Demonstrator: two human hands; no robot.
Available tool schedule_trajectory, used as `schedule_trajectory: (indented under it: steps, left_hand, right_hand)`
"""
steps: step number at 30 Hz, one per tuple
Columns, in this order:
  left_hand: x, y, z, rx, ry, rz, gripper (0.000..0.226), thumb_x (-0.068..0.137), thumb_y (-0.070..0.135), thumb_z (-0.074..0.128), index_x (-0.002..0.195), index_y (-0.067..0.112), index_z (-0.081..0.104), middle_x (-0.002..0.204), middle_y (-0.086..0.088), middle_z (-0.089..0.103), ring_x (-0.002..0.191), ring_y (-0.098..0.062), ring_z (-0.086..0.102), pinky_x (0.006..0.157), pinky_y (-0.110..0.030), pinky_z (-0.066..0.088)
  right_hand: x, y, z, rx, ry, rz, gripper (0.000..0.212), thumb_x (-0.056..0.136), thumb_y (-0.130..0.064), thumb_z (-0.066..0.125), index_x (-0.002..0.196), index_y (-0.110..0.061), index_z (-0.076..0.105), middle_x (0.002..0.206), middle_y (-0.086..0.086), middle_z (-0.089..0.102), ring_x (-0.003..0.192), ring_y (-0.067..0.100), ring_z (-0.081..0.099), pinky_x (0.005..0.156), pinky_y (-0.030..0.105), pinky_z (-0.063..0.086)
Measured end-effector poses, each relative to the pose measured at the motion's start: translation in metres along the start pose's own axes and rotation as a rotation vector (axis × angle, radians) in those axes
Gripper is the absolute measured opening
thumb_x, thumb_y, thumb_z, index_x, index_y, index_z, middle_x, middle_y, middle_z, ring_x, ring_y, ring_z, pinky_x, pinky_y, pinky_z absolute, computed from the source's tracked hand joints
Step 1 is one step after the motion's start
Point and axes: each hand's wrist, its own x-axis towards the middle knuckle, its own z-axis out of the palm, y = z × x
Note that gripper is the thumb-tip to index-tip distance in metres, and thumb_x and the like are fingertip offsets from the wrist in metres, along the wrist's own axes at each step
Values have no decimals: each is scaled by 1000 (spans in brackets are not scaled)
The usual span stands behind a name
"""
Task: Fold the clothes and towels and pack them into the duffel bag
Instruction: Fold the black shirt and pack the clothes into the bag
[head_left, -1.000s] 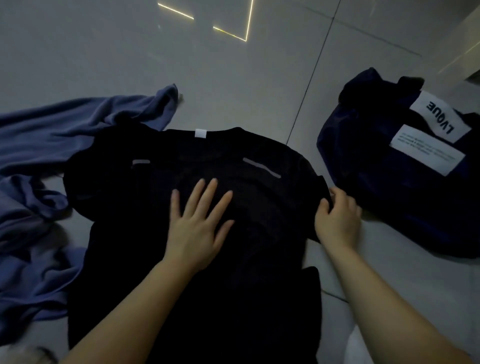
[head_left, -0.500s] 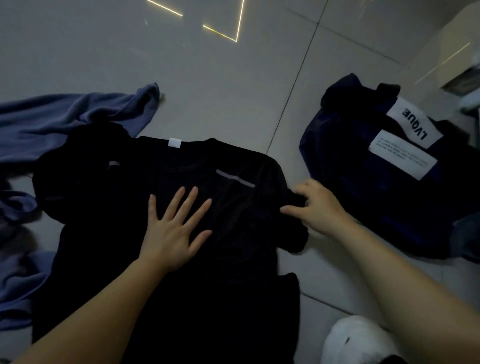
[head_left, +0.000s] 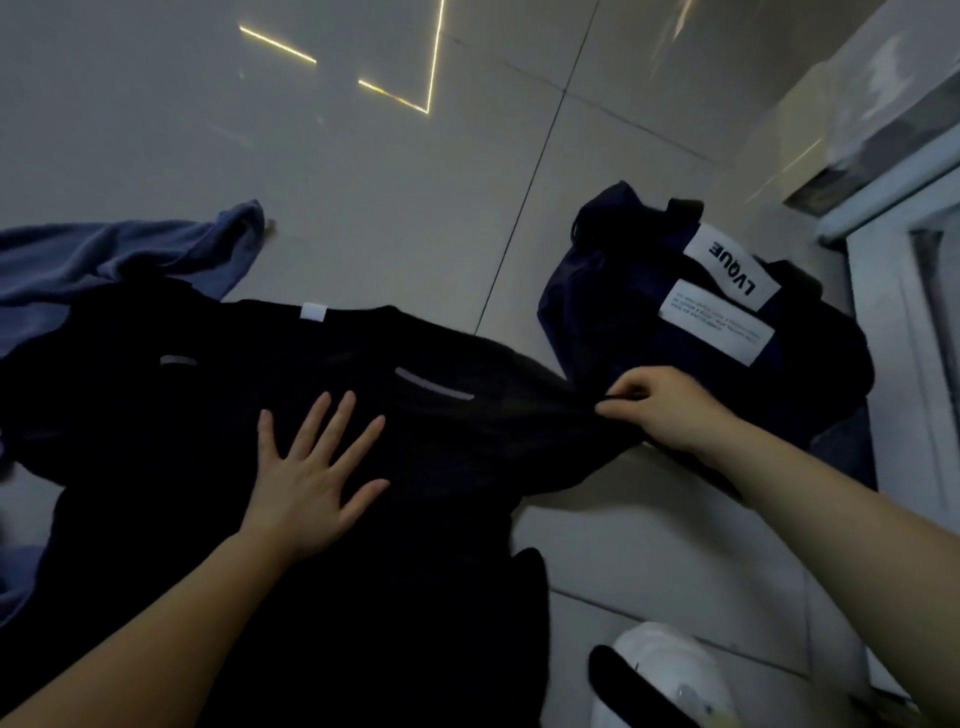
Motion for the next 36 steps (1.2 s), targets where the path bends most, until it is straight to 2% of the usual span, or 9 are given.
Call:
schedule_trajectory:
  steps: [8, 12, 15, 19, 24, 27, 30, 33, 36]
  left_hand:
    - [19, 85, -29, -185, 80, 158, 62, 94, 58, 25, 150, 32, 18, 158, -5, 23, 146, -25, 16, 110, -67, 4]
    - [63, 126, -41, -121, -385, 209, 90, 82, 78, 34, 147, 41, -17, 158, -1, -23, 145, -29, -20, 103, -74, -9]
    - [85, 140, -48, -20, -525, 258, 101, 76, 84, 38, 147, 40, -17, 154, -2, -33, 142, -32, -27, 99, -78, -7]
    - [82, 129, -55, -33, -520, 270, 101, 73, 88, 30, 147, 40, -19, 156, 1, -29, 144, -26, -24, 106, -72, -8]
    - [61, 60, -82, 45, -446, 218, 88, 85, 77, 27, 153, 24, 11, 160, 0, -17, 147, -18, -12, 118, -52, 3]
    - [40, -2, -101, 242, -543, 234, 74, 97, 58, 28, 153, 24, -5, 161, 0, -11, 148, -19, -1, 119, -42, 12]
    - [13, -53, -125, 442, -679, 326, 61, 100, 50, 27, 153, 28, 5, 161, 2, 1, 148, -17, 10, 117, -36, 16]
    - [-9, -81, -141, 393, -769, 274, 57, 98, 55, 30, 150, 33, 20, 158, 5, 14, 143, -15, 25, 112, -30, 28]
    - [-22, -85, -124, 310, -775, 210, 64, 97, 58, 32, 152, 35, 10, 161, 3, 4, 146, -18, 15, 114, -32, 28]
  right_hand:
    - [-3, 16, -5, 243, 70, 150, 20, 92, -28, 63, 86, -11, 72, 85, 5, 70, 76, 17, 65, 60, 26, 49]
    - [-4, 11, -9, 235, 21, 207, 14, 84, -23, 73, 88, -9, 70, 85, 5, 69, 76, 17, 63, 60, 26, 47]
    - [-5, 0, -13, 321, -11, 183, 13, 82, -17, 74, 89, -7, 67, 83, 6, 68, 73, 18, 64, 59, 26, 50]
    - [-1, -31, 1, 541, -99, 109, 4, 87, -18, 68, 90, -16, 66, 81, 4, 68, 66, 16, 66, 58, 29, 54]
    - [5, -71, 39, 642, -511, 21, 30, 101, -29, 47, 131, -27, 44, 93, 8, 67, 86, 29, 70, 78, 43, 56]
    - [7, -68, 46, 525, -384, 17, 38, 103, -20, 40, 140, -26, 35, 97, 10, 60, 81, 27, 67, 68, 45, 59]
    - [5, -52, 54, 235, -329, 17, 43, 101, -13, 44, 141, -24, 33, 98, 11, 56, 74, 26, 64, 60, 46, 59]
    - [0, -45, 75, -79, -393, -14, 50, 97, -16, 51, 140, -25, 28, 104, 12, 59, 77, 29, 69, 64, 45, 60]
    - [-4, -43, 98, -326, -364, -65, 71, 90, -27, 63, 145, -23, 17, 110, 12, 59, 87, 30, 63, 69, 39, 54]
